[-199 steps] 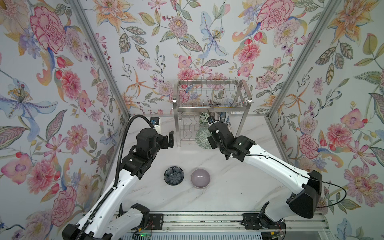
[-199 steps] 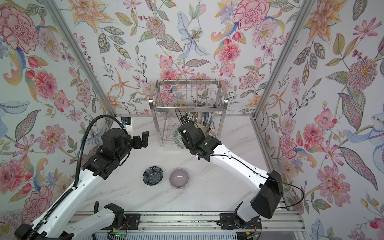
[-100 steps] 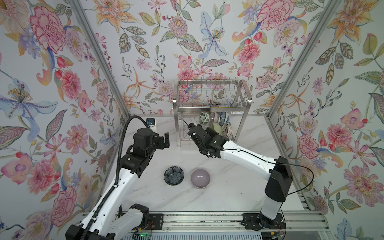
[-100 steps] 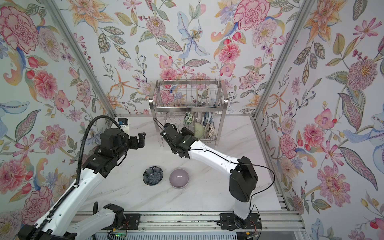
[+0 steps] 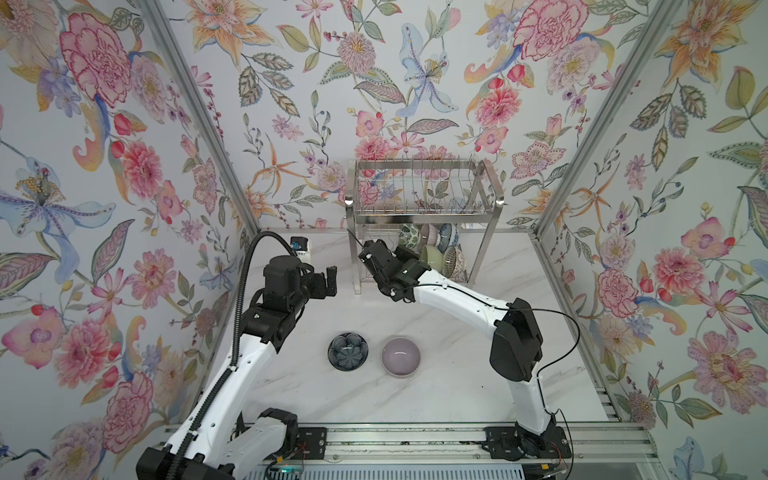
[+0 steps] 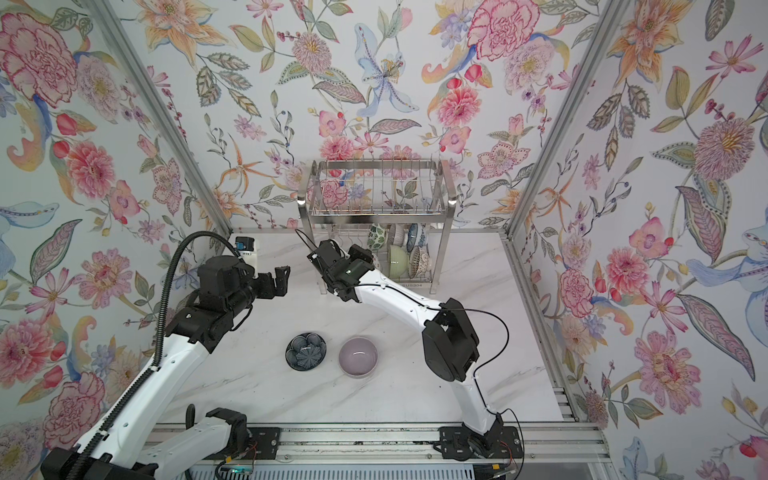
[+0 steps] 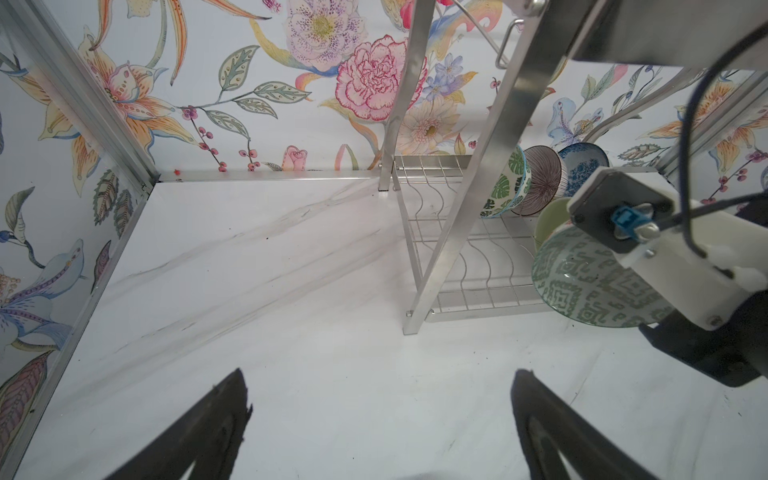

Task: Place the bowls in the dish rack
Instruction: 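Carry the geometric bowl into the rack with the right gripper while the left retracts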

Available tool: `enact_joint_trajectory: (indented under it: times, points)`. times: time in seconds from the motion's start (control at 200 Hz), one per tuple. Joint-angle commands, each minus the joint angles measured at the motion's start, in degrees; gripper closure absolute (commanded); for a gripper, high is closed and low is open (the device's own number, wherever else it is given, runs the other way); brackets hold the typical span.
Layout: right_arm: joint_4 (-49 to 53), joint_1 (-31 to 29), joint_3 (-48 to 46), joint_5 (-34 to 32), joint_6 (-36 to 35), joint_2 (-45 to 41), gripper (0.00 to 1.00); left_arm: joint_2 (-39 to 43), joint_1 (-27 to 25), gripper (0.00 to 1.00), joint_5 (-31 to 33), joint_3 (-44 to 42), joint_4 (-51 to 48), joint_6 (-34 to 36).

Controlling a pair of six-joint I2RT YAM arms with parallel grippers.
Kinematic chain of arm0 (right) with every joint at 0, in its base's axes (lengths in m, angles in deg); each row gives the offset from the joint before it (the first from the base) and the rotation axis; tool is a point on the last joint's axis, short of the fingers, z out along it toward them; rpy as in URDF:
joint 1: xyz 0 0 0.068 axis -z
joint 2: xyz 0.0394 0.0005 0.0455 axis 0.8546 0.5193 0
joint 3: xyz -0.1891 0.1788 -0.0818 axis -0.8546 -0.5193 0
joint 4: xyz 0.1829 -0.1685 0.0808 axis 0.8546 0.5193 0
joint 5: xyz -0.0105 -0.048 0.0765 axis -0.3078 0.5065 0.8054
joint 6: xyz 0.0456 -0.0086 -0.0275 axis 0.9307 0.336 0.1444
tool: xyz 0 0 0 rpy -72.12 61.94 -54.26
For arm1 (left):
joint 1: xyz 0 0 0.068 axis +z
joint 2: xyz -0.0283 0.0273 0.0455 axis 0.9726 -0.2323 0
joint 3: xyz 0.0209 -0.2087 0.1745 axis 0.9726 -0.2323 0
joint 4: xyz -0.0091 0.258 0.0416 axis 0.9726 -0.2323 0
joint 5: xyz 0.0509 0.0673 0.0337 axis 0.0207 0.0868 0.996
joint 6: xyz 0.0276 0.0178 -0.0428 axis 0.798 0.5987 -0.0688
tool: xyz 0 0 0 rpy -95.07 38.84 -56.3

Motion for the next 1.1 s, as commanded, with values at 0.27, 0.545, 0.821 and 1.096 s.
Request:
enact_joint_trajectory:
  times: [0.27, 0.545, 0.821, 1.096]
  points:
    - [-0.8, 3.0, 5.0, -2.4, -2.9, 3.6, 1.00, 0.2, 2.1, 0.01, -2.4, -1.2, 1.0, 1.6]
    - [-0.8, 4.6, 10.8, -2.5, -6.0, 8.9, 1.00, 0.1, 2.3, 0.01, -2.7, -1.1, 0.9, 1.7]
    - [-0.9, 5.8, 16.7, -2.3, -9.9, 13.7, 1.00, 0.7, 3.0, 0.01, -3.0, -2.0, 0.8, 1.8]
    - [-0.9, 7.2, 19.4, -2.2, -11.7, 17.0, 1.00, 0.4, 3.8, 0.01, -3.5, -2.0, 0.8, 2.3]
